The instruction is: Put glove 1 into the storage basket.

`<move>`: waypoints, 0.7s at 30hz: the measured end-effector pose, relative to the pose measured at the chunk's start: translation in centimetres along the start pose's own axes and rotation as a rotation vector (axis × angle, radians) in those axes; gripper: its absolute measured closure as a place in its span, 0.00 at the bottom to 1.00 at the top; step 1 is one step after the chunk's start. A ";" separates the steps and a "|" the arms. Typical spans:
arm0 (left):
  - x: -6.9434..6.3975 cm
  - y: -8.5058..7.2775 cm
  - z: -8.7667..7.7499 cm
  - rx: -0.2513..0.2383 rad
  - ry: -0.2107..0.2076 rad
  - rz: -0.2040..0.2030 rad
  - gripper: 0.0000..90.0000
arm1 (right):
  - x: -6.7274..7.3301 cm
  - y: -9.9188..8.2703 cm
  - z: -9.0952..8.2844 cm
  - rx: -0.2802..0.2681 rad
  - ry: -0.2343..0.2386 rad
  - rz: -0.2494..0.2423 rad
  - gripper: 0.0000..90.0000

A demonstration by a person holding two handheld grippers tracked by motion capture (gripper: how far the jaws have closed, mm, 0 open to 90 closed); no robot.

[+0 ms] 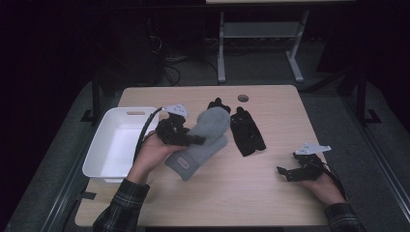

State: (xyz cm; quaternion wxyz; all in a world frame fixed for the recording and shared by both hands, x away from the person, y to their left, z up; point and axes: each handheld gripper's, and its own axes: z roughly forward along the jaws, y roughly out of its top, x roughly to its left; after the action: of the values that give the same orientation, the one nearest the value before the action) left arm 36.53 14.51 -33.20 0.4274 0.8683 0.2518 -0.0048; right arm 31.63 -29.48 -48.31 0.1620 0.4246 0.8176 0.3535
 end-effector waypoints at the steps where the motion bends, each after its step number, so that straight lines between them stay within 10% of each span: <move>1: 0.1 -0.1 -0.3 -0.005 0.009 -0.010 0.79 | 0.0 0.0 0.0 0.000 0.000 0.000 0.10; 21: 2.9 -1.9 -7.2 -0.078 0.146 -0.083 0.79 | 0.0 0.0 0.0 0.001 0.001 0.000 0.10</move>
State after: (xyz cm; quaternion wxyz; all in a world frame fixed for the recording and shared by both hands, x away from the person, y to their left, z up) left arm 36.74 22.08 -30.66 0.4410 0.8378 0.3181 0.0505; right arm 31.67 -29.47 -48.31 0.1615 0.4247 0.8177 0.3534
